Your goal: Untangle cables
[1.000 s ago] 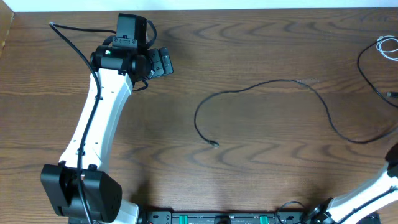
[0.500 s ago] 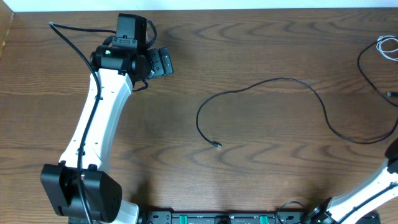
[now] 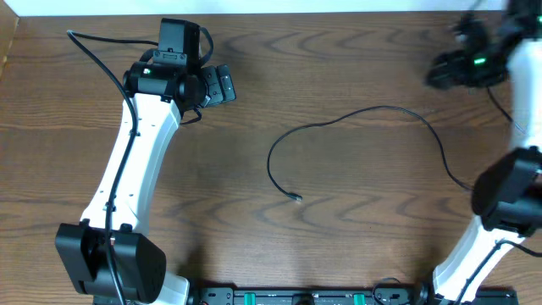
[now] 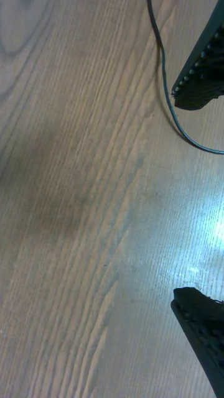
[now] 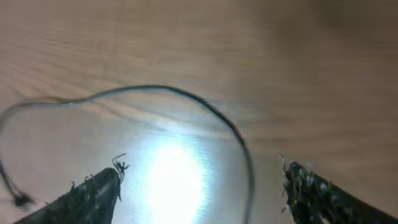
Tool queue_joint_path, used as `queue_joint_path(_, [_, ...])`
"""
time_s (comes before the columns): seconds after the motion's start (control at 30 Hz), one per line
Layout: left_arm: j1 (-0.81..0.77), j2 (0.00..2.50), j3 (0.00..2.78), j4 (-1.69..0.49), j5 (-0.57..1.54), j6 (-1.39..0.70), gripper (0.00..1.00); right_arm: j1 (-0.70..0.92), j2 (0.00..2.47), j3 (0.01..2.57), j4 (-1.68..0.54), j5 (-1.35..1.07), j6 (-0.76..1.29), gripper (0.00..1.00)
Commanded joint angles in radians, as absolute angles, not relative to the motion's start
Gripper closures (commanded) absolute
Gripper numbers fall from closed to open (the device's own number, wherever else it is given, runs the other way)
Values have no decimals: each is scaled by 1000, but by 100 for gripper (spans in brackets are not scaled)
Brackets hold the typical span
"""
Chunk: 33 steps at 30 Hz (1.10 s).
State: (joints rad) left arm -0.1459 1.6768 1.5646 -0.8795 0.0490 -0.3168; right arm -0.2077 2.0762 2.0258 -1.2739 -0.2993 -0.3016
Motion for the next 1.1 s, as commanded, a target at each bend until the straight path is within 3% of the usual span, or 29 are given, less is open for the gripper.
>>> queue_joint_path(0.0, [-145, 1680, 1562, -881, 36, -308, 3, -97, 2064, 1903, -1192, -295, -371, 20])
queue_joint_path(0.23, [-145, 1680, 1562, -881, 36, -308, 3, 133, 2064, 1776, -979, -308, -145, 24])
queue_joint_path(0.37, [-145, 1680, 1562, -881, 36, -308, 3, 269, 2064, 1695, -855, -306, 146, 25])
queue_joint_path(0.6, [-145, 1680, 1562, -881, 36, -308, 3, 463, 2064, 1564, -706, -262, 373, 36])
queue_joint_path(0.87, [-145, 1680, 1562, -881, 36, -308, 3, 567, 2064, 1535, -774, -248, 315, 43])
queue_joint_path(1.07, [-145, 1680, 1562, -881, 36, -308, 3, 653, 2064, 1535, -898, -324, -23, 38])
